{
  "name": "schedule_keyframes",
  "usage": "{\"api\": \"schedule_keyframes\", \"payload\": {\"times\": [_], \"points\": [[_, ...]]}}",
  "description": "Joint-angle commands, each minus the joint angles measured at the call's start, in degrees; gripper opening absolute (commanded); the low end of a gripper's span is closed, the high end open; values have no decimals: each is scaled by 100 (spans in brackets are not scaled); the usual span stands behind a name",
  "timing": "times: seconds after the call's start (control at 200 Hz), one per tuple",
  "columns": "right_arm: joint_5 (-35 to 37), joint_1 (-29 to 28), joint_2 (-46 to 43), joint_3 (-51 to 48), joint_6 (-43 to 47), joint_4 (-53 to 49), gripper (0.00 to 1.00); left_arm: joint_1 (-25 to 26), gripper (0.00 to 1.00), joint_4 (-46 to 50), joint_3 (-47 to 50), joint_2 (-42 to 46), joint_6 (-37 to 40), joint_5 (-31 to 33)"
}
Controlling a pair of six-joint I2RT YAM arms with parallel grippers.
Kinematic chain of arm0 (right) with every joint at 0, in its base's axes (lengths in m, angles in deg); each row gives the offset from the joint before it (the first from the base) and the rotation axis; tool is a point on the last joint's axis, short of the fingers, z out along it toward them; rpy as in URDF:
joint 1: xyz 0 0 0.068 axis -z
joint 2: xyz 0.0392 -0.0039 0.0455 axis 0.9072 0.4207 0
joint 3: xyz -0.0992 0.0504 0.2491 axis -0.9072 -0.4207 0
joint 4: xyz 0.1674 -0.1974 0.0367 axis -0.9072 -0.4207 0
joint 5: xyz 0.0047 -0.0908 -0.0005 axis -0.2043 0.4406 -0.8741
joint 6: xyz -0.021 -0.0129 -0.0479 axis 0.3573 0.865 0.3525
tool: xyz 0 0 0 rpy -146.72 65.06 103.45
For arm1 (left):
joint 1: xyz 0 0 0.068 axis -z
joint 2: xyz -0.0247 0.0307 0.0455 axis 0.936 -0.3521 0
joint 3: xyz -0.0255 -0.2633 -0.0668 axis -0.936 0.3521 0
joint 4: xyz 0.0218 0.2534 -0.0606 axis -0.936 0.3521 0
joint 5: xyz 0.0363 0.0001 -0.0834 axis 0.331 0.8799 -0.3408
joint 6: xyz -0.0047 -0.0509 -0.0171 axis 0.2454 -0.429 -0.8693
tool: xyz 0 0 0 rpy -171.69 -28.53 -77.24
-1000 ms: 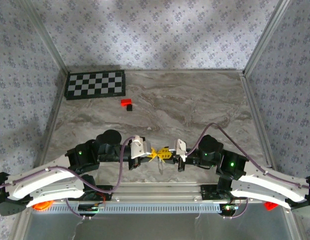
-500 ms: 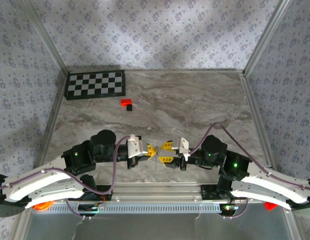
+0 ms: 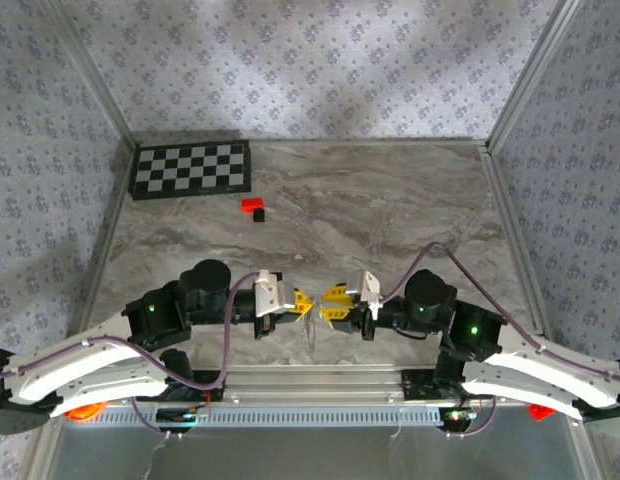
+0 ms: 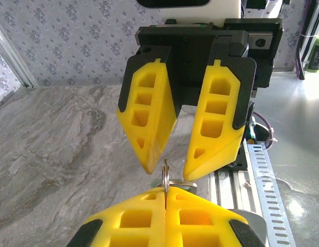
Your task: Put the keys on the keyring
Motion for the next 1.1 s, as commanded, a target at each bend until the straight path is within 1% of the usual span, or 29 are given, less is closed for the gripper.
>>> {"api": "schedule_keyframes", "payload": {"times": [0.0, 0.05, 0.15, 0.405, 0.535, 0.925, 1.01, 1.094], "points": [[-40, 38, 36, 219, -100, 42, 28, 10, 0, -255, -43, 112, 25, -171], [-45, 48, 58, 227, -103, 44, 28, 16, 0, -256, -35, 113, 24, -187], [-68, 82, 89, 232, -106, 31, 24, 8, 0, -255, -49, 116, 33, -197], [-35, 157, 71, 198, -169, -180, 5, 17, 0, -460, 52, 213, 19, -198], [-8, 188, 110, 217, -200, -356, 0, 8, 0, -582, 81, 258, 30, -189], [2, 206, 441, 381, -204, -567, 0, 15, 0, -864, 288, 282, 15, -144], [-8, 202, 502, 461, -180, -660, 4, 17, 0, -976, 334, 272, 7, -153], [24, 174, 391, 478, -184, -694, 15, 12, 0, -1125, 404, 283, -36, -162]]}}
